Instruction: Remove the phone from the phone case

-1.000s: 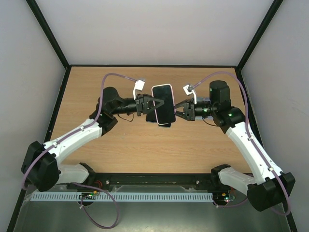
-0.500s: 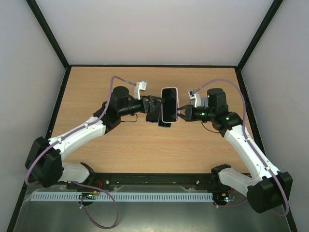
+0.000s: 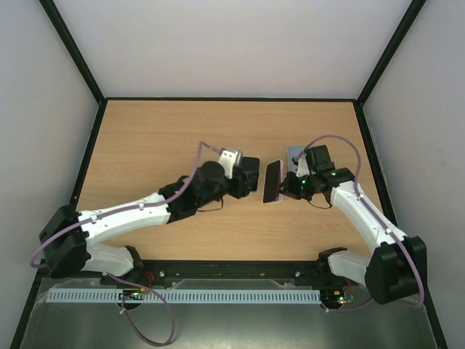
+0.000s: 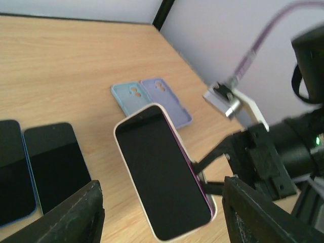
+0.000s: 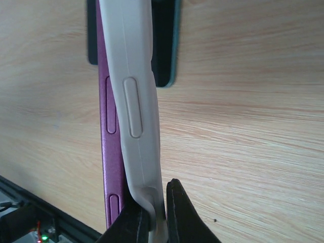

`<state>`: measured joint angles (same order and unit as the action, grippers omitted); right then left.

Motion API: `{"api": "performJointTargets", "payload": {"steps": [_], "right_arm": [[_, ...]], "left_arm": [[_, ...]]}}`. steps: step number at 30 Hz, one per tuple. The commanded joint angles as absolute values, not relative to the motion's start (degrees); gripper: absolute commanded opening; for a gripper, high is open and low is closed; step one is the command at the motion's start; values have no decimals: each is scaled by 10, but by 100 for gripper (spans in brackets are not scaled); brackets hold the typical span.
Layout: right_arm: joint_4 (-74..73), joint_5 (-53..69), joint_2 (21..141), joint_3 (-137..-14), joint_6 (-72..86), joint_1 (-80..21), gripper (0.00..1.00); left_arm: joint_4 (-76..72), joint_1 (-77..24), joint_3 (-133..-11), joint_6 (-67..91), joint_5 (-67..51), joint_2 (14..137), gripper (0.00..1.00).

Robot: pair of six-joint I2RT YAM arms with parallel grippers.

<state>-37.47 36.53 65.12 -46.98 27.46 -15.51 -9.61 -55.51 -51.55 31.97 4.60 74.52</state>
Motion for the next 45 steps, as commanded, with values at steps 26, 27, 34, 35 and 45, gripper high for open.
{"api": "performJointTargets", "payload": {"steps": [26, 27, 34, 35, 45], "right_arm": [[-442, 228, 814, -521, 233, -154, 2], [-441, 227, 819, -522, 233, -154, 2], [-437, 219, 841, -523, 232, -154, 2], [-438, 220, 841, -524, 232, -154, 2], [-438, 231, 830, -521, 231, -155, 2]], "left_arm": [[-247, -761, -525, 216, 311, 997, 63], [-254, -762, -526, 214, 315, 1004, 63], [-303, -766, -527, 201, 321, 1040, 61], [-308, -766, -529, 198, 320, 1047, 61], [-298, -766, -575, 186, 336, 1099, 60]]}}
